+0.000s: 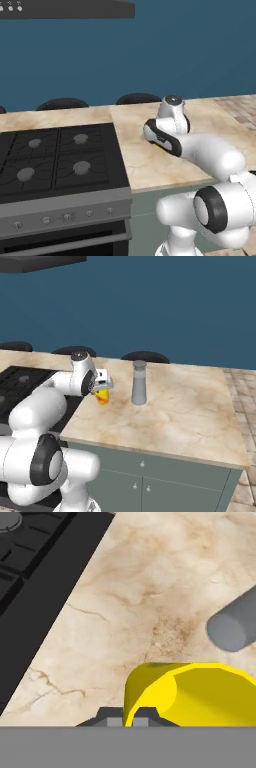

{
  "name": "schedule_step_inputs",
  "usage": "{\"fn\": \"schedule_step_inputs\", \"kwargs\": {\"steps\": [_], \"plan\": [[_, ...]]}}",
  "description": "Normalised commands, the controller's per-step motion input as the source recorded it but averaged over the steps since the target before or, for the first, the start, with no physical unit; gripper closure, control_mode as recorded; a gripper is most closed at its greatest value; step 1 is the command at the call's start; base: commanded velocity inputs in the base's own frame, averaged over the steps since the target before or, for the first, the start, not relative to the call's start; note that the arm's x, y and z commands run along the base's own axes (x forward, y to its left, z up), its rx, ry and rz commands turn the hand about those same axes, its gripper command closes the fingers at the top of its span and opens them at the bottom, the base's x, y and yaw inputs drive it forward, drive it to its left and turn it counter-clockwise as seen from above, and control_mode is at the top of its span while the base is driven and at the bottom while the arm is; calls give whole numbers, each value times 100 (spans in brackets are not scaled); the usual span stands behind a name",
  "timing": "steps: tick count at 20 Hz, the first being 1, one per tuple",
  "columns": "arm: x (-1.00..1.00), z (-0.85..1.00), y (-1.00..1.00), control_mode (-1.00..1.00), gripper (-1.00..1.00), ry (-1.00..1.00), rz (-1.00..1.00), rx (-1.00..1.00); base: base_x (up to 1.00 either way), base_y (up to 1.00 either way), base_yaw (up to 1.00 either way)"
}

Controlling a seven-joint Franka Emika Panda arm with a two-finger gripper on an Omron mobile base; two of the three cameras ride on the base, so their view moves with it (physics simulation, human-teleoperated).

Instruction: Place the pitcher and cup on the dining counter for serving.

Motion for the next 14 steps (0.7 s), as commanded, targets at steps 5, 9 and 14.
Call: {"fn": "schedule_step_inputs", "kwargs": {"steps": [5,9,14], "plan": [[28,-7,10,-100,100,21,0,0,0,0,0],[29,-40,0,-100,100,0,0,-3,0,0,0],[47,-49,-1,-100,100,0,0,-9,0,0,0]]}}
